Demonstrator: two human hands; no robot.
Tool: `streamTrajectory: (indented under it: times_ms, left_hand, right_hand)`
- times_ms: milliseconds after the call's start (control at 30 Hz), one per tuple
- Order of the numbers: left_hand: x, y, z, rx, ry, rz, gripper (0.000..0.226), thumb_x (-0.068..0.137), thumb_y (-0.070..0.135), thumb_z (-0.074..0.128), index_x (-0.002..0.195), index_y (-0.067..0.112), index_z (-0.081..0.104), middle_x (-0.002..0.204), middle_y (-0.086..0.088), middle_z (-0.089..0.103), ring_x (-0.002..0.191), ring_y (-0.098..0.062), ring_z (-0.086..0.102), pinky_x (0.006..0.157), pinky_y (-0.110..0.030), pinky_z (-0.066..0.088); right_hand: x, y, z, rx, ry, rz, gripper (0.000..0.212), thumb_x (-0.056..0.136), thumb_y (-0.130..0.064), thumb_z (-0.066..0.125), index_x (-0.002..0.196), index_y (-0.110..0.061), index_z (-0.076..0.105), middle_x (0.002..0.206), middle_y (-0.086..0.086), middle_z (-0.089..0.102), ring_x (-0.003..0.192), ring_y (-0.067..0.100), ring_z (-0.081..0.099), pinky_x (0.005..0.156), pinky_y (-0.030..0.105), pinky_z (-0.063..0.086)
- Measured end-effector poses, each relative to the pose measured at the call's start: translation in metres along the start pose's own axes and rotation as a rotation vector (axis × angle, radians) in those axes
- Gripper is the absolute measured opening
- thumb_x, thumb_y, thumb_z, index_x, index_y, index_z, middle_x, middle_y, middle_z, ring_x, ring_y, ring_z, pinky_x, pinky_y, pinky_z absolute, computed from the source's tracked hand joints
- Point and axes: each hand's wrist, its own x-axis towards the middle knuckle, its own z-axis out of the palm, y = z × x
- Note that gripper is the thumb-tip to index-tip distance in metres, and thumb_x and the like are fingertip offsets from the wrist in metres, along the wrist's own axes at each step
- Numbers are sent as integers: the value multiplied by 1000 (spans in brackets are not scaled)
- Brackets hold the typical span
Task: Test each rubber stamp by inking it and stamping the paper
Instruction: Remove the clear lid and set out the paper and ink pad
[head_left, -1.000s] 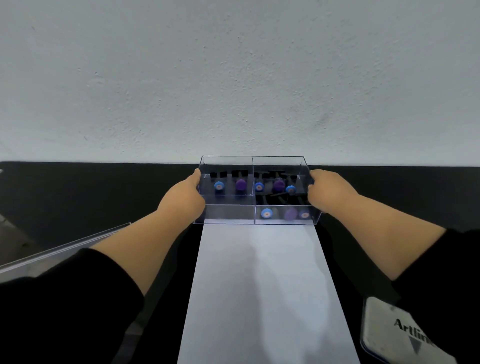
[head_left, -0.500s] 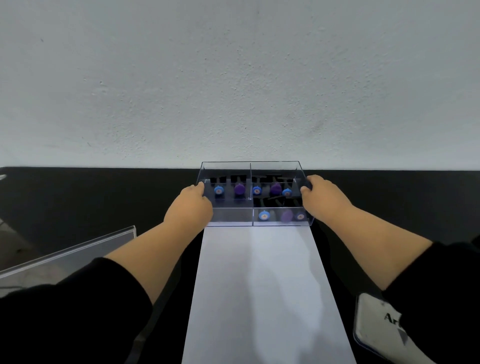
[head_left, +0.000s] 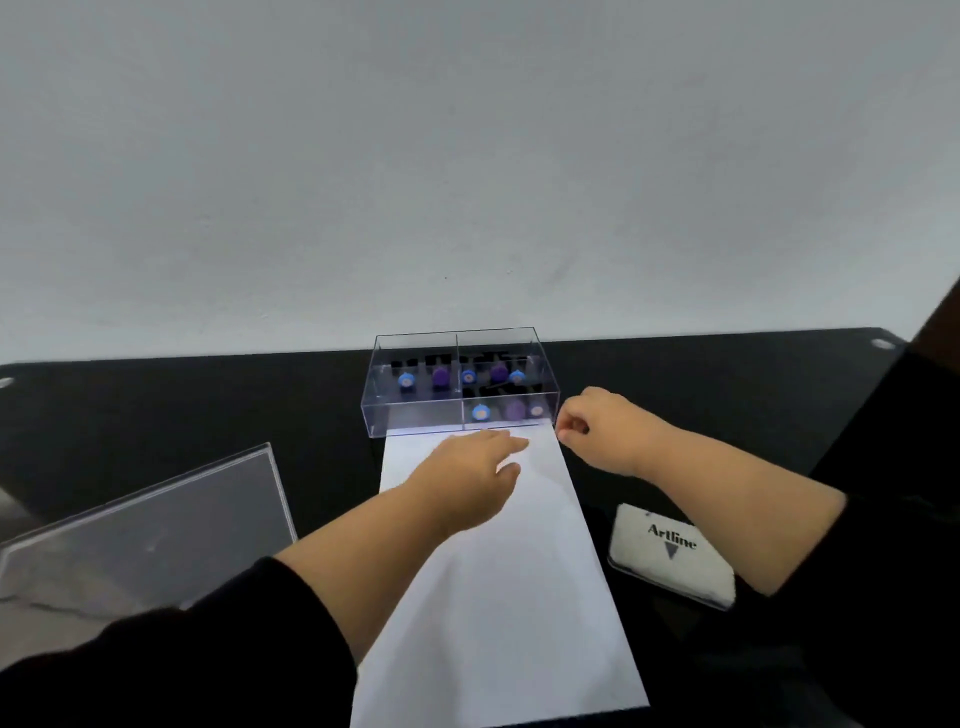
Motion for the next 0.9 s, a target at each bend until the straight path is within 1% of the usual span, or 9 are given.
streamTrajectory:
  times_ms: [67, 133, 233, 300, 400, 533, 600, 767, 900]
  left_hand:
    - [-8, 13, 7, -23, -46, 34, 44, 102, 32, 36, 146, 31, 34, 154, 7, 29, 140, -13, 26, 112, -25, 19]
    - [-13, 25, 15, -42, -86, 48, 46, 101, 37, 39, 146, 31, 32, 154, 8, 30, 140, -13, 27, 112, -26, 20]
    - [-17, 41, 29, -107, -138, 51, 53, 98, 41, 44, 148, 31, 28, 154, 6, 30, 139, -13, 29, 110, -27, 23]
    - [-18, 48, 38, -143, -164, 45, 60, 96, 42, 48, 150, 30, 23, 155, 4, 28, 139, -14, 29, 109, -27, 25]
    - [-19, 58, 53, -152, -197, 35, 70, 94, 42, 53, 151, 29, 16, 155, 1, 27, 140, -17, 28, 110, -29, 25]
    - [-17, 65, 67, -38, -189, 11, 71, 95, 42, 51, 152, 28, 10, 155, -3, 27, 142, -21, 25, 117, -40, 11]
    - [-15, 65, 72, -13, -178, 13, 70, 96, 42, 49, 152, 27, 10, 154, -3, 29, 142, -21, 23, 117, -43, 5]
    - [-2, 61, 78, -46, -129, 18, 71, 96, 39, 50, 152, 26, 9, 153, -3, 30, 143, -20, 21, 116, -43, 3]
    - [14, 54, 81, -34, -119, 24, 73, 95, 42, 50, 153, 25, 8, 156, -1, 24, 146, -18, 9, 116, -48, -3]
  right_hand:
    - [-21, 7, -3, -49, -87, 24, 18, 94, -28, 50, 110, -23, 58, 107, -1, 45, 97, 16, 48, 85, 29, 43]
    - [-40, 16, -3, -86, -155, 62, 27, 93, -32, 53, 120, -27, 55, 118, 0, 45, 109, 18, 46, 94, 33, 43]
    - [-65, 28, 1, -101, -246, 123, 44, 91, -36, 55, 133, -31, 43, 134, 0, 38, 125, 23, 35, 99, 37, 43]
    - [-78, 33, 3, -128, -295, 138, 55, 89, -37, 57, 139, -33, 34, 140, 0, 33, 130, 25, 28, 102, 39, 40]
    - [-98, 42, 10, -161, -354, 180, 69, 86, -36, 62, 144, -34, 25, 143, -2, 29, 133, 26, 24, 106, 43, 34]
    - [-108, 50, 21, -153, -303, 181, 71, 85, -27, 63, 143, -36, 24, 142, -3, 29, 129, 24, 27, 97, 39, 42]
    - [-106, 52, 25, -161, -266, 165, 69, 86, -24, 62, 143, -36, 25, 141, -4, 29, 128, 23, 28, 95, 39, 42]
    - [-92, 58, 28, -136, -245, 116, 68, 87, -22, 60, 143, -37, 25, 142, -7, 28, 128, 21, 28, 97, 39, 40]
    - [-73, 66, 28, -73, -250, 83, 68, 87, -21, 61, 143, -39, 27, 143, -10, 27, 129, 19, 25, 102, 40, 37]
